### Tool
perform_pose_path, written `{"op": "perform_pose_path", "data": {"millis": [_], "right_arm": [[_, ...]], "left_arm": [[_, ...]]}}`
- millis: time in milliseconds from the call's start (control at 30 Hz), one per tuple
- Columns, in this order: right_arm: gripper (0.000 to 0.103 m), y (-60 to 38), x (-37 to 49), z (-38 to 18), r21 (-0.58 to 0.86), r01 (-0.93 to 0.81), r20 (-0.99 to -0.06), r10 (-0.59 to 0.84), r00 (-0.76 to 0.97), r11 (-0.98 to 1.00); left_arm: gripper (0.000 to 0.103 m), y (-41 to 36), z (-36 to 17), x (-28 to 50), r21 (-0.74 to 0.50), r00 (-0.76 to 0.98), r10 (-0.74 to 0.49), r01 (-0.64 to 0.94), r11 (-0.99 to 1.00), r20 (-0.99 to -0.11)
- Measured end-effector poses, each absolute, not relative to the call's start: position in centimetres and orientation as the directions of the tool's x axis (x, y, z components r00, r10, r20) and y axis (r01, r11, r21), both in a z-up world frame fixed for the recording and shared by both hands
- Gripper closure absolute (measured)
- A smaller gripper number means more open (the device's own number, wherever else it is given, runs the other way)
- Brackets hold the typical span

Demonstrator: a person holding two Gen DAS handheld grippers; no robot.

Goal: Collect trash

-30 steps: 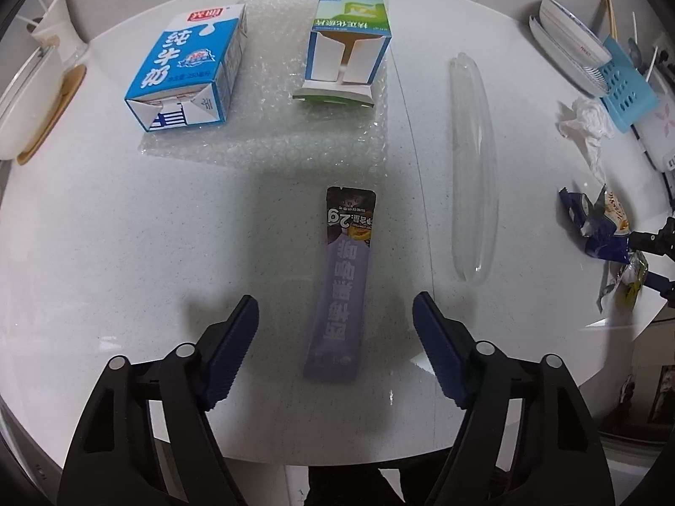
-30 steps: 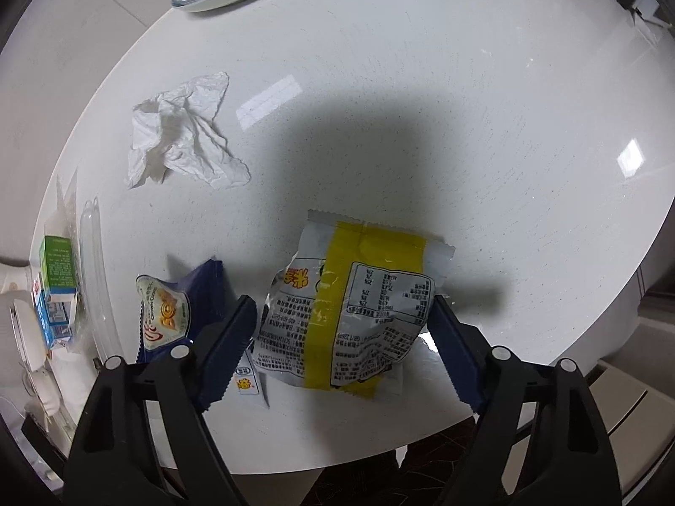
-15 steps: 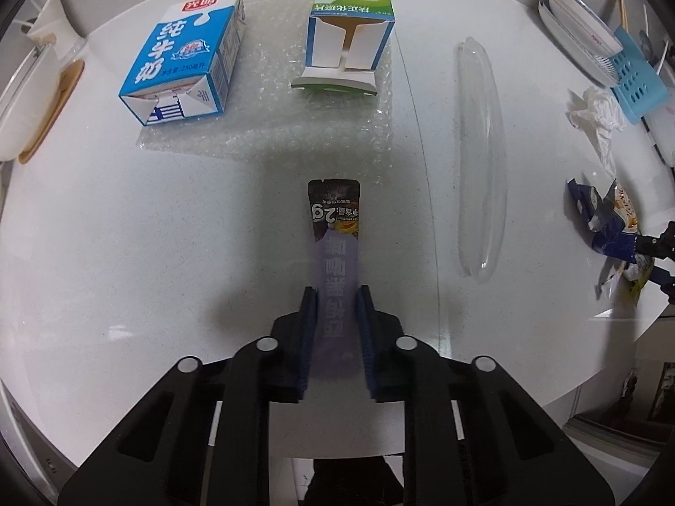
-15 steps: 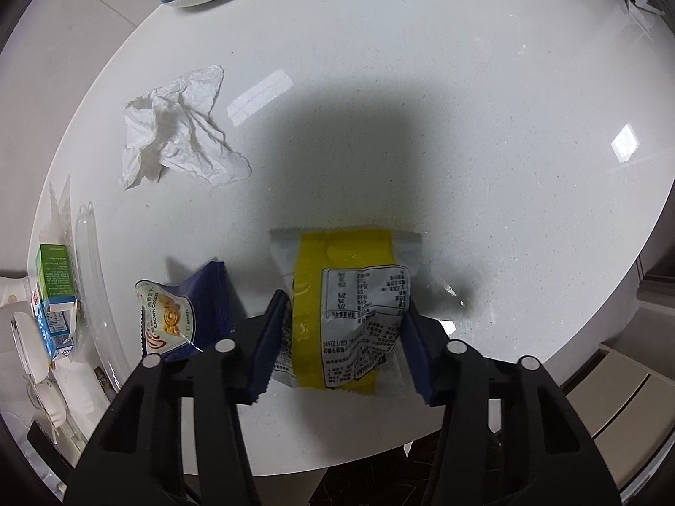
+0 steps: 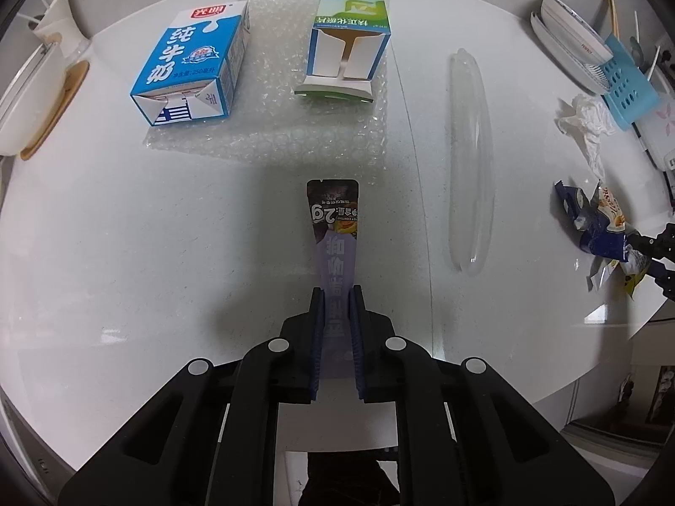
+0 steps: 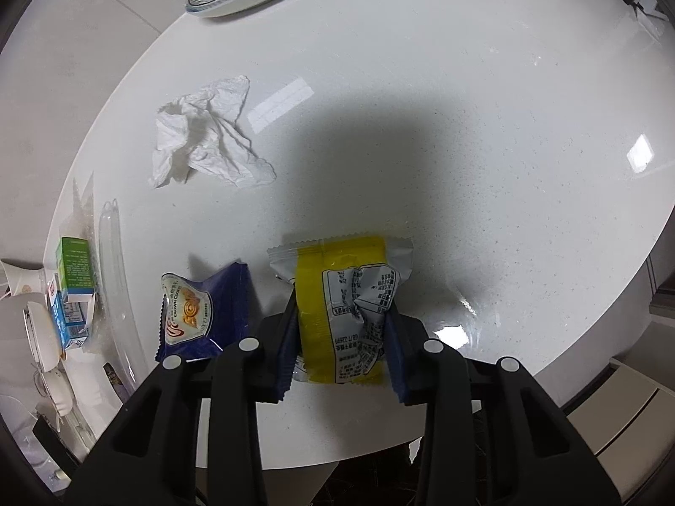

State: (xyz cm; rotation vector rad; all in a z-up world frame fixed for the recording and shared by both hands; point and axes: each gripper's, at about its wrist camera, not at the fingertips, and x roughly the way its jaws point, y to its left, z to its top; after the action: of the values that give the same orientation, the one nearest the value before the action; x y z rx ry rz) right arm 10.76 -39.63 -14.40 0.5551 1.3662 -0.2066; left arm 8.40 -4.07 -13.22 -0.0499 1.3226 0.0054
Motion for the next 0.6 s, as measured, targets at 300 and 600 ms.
{"op": "perform_pose_path", "data": {"millis": [300,600], "right_arm": [[0.069,-39.5,9.8,-12.5,0.252,0.412,-0.953,0.151,0.262,0.876],[0.069,-39.3,7.9,-9.6,0.24,0.334,-0.933,0.121,0.339,0.912]], "left_arm": [[0.092,-4.0,-11.2,7.7,-0.041,0.289,-0.034,-0.02,0.999,-0.957],[0.092,-4.6,-9.1,6.4,-0.058,0.331,-0.053,-0.004,0.998,-0.942]]}}
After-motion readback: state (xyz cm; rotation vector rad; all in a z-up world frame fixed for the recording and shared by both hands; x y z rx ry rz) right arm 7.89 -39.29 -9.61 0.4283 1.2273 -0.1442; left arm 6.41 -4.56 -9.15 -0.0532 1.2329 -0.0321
